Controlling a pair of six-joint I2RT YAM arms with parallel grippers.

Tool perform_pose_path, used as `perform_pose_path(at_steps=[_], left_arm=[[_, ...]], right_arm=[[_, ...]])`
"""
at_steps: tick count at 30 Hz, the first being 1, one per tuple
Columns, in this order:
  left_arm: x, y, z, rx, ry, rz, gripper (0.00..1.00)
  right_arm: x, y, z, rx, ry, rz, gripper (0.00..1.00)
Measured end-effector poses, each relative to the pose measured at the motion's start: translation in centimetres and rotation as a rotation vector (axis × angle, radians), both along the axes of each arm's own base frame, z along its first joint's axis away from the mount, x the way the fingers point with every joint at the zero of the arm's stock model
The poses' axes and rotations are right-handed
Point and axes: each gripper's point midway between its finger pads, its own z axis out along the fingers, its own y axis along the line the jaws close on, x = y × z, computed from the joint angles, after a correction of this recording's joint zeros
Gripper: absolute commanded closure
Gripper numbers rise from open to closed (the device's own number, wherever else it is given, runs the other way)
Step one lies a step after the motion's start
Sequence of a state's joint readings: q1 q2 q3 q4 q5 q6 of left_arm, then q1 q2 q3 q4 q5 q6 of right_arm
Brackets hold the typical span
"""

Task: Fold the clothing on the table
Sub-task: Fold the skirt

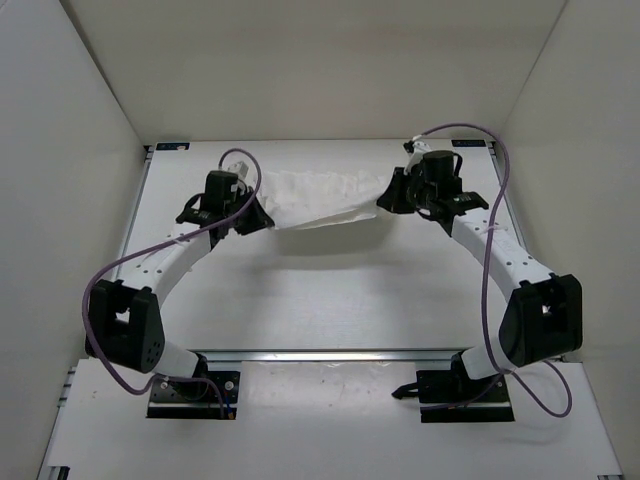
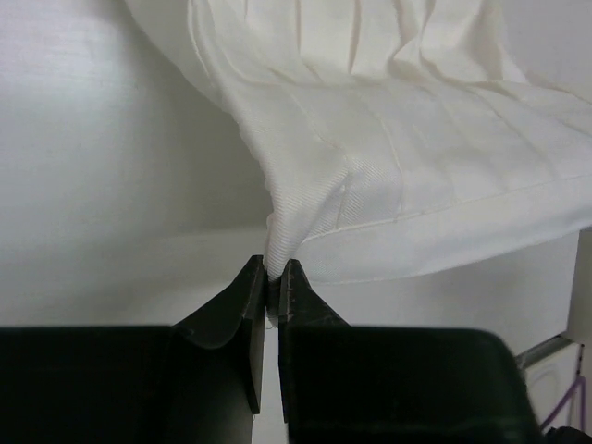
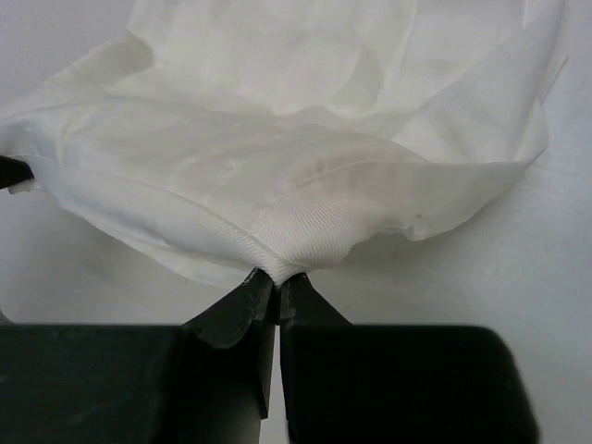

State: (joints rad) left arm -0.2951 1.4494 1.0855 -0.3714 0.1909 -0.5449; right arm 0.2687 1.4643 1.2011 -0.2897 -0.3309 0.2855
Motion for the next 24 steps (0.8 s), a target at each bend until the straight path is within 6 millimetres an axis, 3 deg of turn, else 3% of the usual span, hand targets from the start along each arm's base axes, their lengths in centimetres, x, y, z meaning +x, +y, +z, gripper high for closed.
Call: perform_pose_path(at_steps=[4, 6, 9, 13, 15, 21, 24], left_arm=[[-3.0, 0.6, -4.7, -0.042, 0.142, 0.025, 1.00], [-4.1, 0.7, -5.6, -0.045, 0.186, 0.028, 1.00], [-4.7, 0.9, -4.5, -0.055, 0.177, 0.034, 1.00], [-6.6, -0.1, -0.8, -0.053, 0.075, 0.004, 1.00], [-7.6, -0.8, 0.2, -0.065, 0.043, -0.021, 1.00], [-10.3, 0.6, -2.9, 0.016, 0.134, 0.018, 1.00], [-11.6, 1.6, -2.5, 0.038, 0.131, 0.040, 1.00]], right_arm=[[-2.6, -0.2, -5.0, -0.027, 0.138, 0.012, 1.00], [-3.9, -0.3, -6.8, -0.042, 0.198, 0.020, 1.00], [-5.2, -0.5, -7.6, -0.039, 0.240, 0.025, 1.00], [-7.7, -0.3, -6.4, -0.026, 0.193, 0.036, 1.00], [-9.3, 0.0, -6.2, -0.028, 0.180, 0.054, 1.00], [-12.9, 1.1, -8.8, -0.080, 0.251, 0.113, 1.00], [-14.5, 1.0, -8.7, -0.087, 0.249, 0.119, 1.00]])
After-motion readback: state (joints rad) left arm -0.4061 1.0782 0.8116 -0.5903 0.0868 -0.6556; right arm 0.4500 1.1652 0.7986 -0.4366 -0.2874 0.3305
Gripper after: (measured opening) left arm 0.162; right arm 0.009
